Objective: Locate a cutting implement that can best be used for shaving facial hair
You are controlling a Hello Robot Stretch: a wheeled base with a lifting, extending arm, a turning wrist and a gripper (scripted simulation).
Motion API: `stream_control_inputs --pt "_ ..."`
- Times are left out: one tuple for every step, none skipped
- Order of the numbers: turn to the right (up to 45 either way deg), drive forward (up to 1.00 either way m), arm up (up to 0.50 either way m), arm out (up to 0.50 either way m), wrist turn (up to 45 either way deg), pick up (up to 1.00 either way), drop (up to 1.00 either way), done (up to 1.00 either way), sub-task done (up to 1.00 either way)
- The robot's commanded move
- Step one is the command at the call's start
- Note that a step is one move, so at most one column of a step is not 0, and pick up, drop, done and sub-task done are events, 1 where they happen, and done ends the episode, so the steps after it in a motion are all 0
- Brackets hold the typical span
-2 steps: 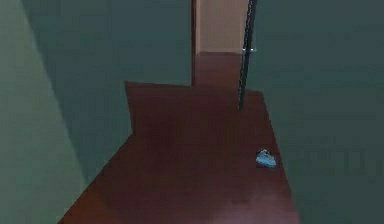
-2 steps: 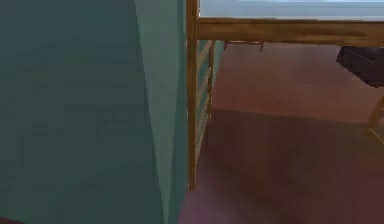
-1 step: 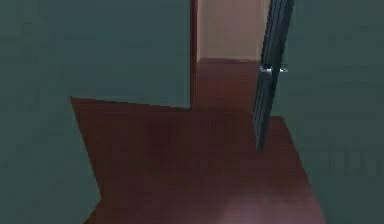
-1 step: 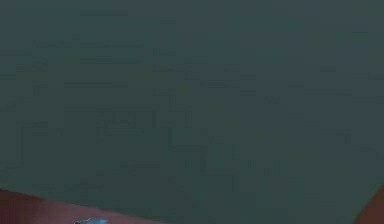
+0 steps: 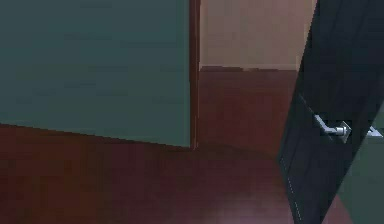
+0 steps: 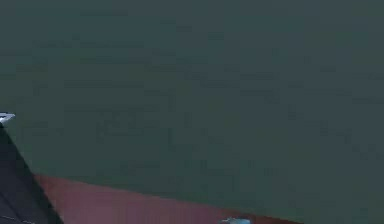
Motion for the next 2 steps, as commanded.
stream_control_inputs --pt "6.0 0.00 0.00 0.00 0.0 0.00 0.00 0.00 0.00" --pt "0.0 0.50 0.00 0.00 0.0 0.00 0.00 0.00 0.00"
